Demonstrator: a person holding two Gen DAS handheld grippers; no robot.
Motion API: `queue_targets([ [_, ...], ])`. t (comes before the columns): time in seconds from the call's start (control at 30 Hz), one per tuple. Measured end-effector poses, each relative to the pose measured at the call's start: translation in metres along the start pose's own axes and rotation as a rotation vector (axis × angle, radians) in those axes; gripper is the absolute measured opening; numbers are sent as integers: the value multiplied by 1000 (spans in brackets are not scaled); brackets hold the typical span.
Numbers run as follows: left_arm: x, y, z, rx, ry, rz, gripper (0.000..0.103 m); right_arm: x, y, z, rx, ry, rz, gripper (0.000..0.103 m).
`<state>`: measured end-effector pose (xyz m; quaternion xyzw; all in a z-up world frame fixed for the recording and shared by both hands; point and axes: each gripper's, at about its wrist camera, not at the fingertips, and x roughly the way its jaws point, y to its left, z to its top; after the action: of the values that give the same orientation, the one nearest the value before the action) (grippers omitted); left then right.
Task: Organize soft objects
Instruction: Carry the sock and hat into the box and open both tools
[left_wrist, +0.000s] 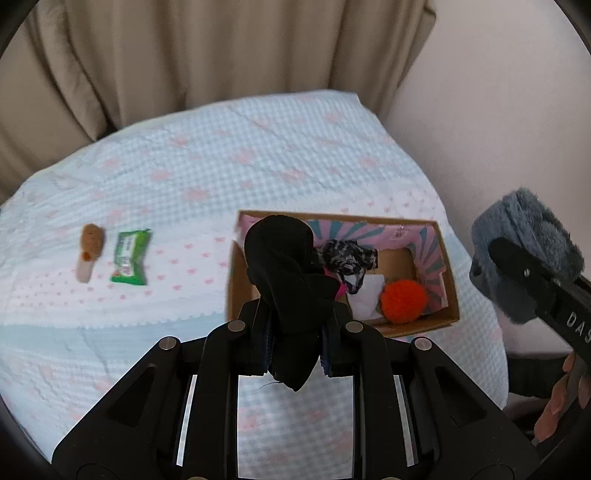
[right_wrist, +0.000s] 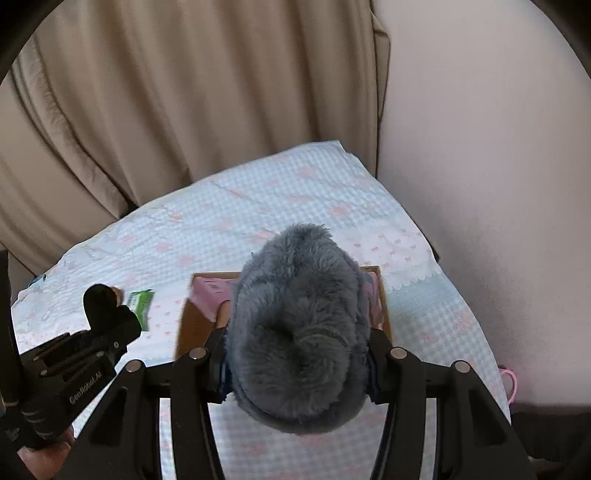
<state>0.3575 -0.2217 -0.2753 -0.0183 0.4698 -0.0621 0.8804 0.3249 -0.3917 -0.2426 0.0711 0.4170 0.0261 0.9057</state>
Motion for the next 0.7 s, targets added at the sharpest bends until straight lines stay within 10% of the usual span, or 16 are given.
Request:
queue_targets([
  [0.7, 188, -73, -2, 146, 349, -30, 17, 173, -91, 0, 244, 326, 91, 50],
])
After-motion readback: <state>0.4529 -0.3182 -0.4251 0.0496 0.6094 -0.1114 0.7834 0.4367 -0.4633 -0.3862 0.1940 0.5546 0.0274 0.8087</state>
